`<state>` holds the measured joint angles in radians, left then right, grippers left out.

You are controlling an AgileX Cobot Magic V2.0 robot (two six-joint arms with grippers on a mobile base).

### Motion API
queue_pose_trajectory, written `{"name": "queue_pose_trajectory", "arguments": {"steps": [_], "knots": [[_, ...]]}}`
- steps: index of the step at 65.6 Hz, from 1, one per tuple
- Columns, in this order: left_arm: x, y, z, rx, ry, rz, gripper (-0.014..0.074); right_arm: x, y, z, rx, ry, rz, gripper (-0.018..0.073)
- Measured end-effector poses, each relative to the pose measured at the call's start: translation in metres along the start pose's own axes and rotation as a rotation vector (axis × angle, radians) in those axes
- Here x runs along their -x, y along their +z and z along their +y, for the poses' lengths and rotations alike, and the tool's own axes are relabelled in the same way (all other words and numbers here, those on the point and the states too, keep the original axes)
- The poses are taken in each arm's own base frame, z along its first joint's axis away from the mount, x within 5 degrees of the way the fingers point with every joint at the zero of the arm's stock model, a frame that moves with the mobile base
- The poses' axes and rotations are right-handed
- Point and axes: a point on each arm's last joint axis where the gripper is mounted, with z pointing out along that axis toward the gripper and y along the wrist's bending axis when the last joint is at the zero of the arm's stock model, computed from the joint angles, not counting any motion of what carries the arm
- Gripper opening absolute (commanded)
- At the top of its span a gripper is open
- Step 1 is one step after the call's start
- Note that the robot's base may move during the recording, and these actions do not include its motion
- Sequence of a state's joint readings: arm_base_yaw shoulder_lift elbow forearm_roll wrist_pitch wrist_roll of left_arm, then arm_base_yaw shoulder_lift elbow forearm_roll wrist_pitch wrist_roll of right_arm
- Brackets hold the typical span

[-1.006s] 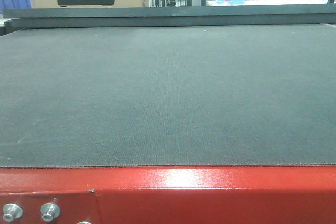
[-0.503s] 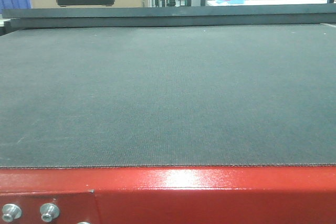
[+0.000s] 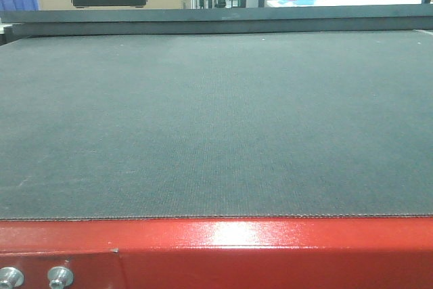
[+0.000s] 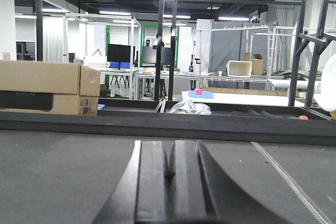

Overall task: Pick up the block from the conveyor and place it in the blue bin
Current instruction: 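Lower both grippers toward the green and blue blocks on the belt, then close left gripper on green block and right gripper on blue block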

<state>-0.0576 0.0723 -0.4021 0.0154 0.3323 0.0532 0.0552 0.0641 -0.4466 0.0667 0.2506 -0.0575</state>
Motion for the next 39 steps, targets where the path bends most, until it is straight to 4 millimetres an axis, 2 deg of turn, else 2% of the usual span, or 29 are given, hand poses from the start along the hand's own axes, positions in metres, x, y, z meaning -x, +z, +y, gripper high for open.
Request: {"name": "queue_pose_trajectory", "arguments": {"steps": [10, 19, 26, 34, 39], "knots": [[0.035, 0.012, 0.002, -0.01, -0.005, 0.161, -0.0111, 0.021, 0.018, 0.001, 0.014, 0.0, 0.227, -0.016], [0.056, 0.043, 0.002, -0.037, -0.034, 0.362, -0.0111, 0.023, 0.052, 0.002, 0.024, 0.002, 0.501, -0.016], [0.063, 0.072, -0.002, -0.084, -0.087, 0.569, -0.0111, 0.016, 0.079, 0.002, 0.031, 0.005, 0.706, -0.016], [0.057, 0.107, -0.007, -0.127, -0.125, 0.812, -0.0111, 0.001, 0.105, 0.002, 0.04, 0.01, 0.953, -0.016], [0.05, 0.125, -0.009, -0.14, -0.142, 0.896, -0.0111, -0.01, 0.119, 0.002, 0.044, 0.013, 1.067, -0.016]]}}
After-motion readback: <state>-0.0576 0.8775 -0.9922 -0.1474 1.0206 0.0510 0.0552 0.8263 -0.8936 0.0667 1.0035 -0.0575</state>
